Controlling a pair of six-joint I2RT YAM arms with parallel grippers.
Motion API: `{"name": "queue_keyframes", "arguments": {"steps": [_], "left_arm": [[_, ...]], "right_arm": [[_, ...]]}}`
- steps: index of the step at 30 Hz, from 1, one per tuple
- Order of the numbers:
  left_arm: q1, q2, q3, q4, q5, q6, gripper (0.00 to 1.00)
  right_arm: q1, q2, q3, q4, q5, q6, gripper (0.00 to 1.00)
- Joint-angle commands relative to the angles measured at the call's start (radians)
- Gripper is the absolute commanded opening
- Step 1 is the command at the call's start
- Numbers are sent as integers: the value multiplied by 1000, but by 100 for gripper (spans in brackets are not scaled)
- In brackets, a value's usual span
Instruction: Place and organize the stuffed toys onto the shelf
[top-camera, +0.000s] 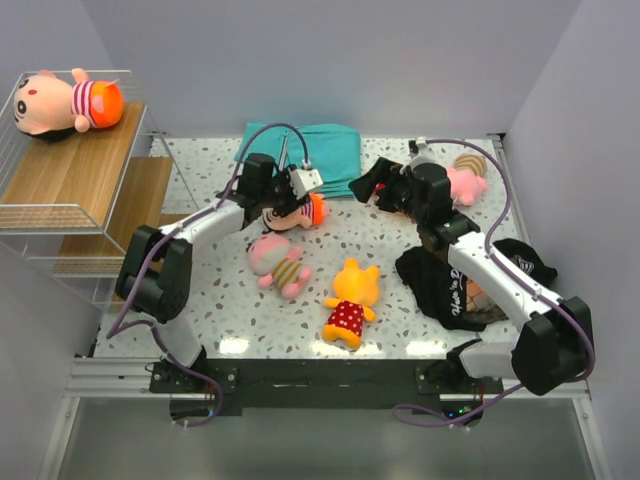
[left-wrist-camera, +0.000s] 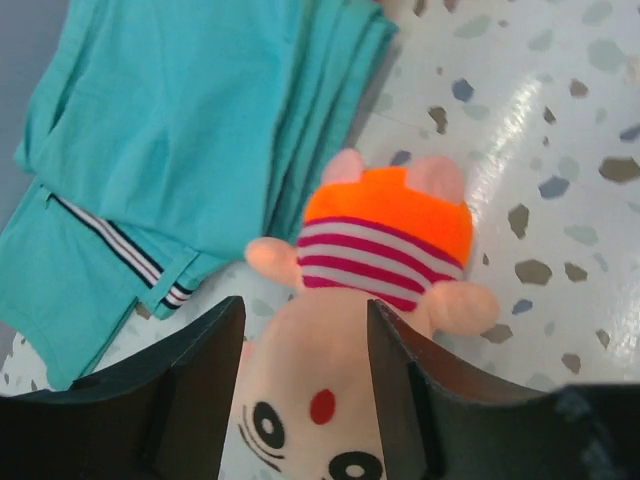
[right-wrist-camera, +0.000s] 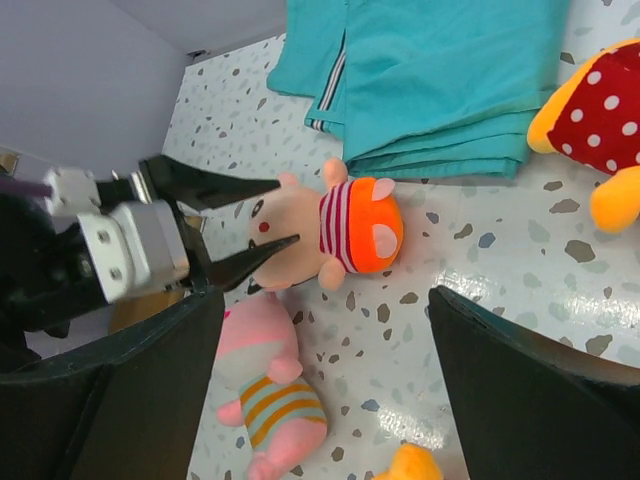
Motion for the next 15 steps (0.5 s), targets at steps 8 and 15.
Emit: {"name": "queue_keyframes", "arguments": {"steps": [8, 15], "left_arm": [[-22, 128, 467, -285, -285, -810, 47], [-96, 54, 397, -195, -587, -1117, 49]], "right_arm": [[1, -43, -4, 13, 59, -9, 88], [1, -57, -4, -3, 93, -28, 88]]}}
